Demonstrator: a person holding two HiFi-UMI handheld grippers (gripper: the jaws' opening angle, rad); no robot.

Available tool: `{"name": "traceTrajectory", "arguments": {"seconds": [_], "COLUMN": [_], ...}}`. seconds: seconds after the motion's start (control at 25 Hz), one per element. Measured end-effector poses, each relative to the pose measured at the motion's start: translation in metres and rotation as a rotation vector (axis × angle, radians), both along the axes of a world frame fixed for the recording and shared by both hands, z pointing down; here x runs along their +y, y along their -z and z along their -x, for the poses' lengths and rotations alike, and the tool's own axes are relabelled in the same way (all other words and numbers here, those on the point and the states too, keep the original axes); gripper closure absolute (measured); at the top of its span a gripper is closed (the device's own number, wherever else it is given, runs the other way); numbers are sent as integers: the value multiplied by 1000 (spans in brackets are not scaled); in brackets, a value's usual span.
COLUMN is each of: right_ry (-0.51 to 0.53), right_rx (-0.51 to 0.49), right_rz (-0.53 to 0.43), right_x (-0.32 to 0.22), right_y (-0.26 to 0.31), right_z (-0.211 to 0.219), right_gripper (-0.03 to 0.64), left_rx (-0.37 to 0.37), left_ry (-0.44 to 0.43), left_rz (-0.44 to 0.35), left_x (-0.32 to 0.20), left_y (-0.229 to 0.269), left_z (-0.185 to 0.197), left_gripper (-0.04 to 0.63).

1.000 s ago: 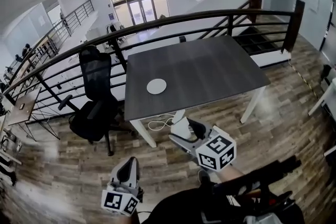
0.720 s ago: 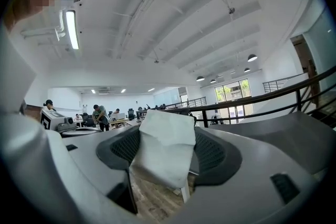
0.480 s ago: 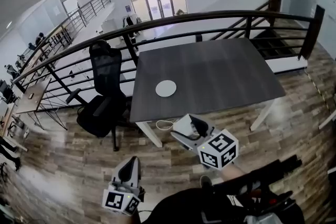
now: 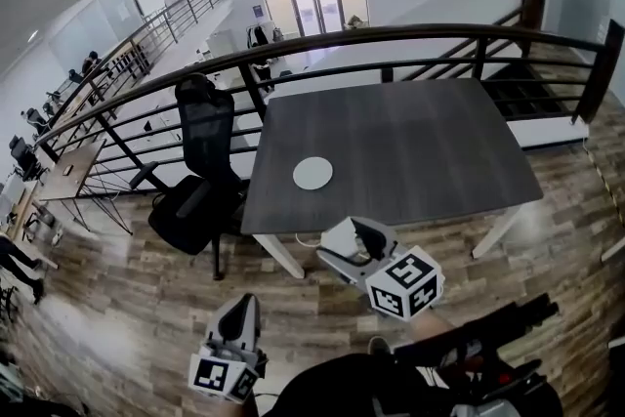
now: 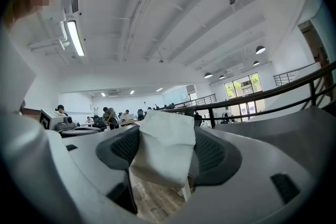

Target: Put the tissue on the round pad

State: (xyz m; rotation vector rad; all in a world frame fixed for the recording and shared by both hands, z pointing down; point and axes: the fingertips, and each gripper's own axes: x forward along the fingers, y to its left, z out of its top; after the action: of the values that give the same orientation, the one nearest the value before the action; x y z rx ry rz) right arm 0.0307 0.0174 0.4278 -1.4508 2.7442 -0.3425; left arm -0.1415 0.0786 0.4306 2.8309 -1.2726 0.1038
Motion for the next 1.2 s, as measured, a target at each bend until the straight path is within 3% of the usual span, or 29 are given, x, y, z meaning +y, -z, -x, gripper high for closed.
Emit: {"name": "traceTrajectory", "arguments": {"seconds": [0.36,0.72,1.04,1.2], "right_ry": [16,-8,-67,-106], "right_rx": [0,-10,9,13], "right_rz": [-13,-13,-4,-6], "right_x": [-10,-29,-64,-87], "right_y": [-4,-7,-7,-4], "right_z": [-69,-107,-109,-99], "right_gripper": [288,288,288,288], "left_rx": [8,-49,26,14], "left_ry": [38,-34,-102,-126], "left_rz": [-2,5,21,4], "left_x": [-21,-47,-100,-132], "left_y": [-1,-5,-3,-1], "left_z": [-71,-115,-122,-110], "left_gripper": [591,591,591,591]}}
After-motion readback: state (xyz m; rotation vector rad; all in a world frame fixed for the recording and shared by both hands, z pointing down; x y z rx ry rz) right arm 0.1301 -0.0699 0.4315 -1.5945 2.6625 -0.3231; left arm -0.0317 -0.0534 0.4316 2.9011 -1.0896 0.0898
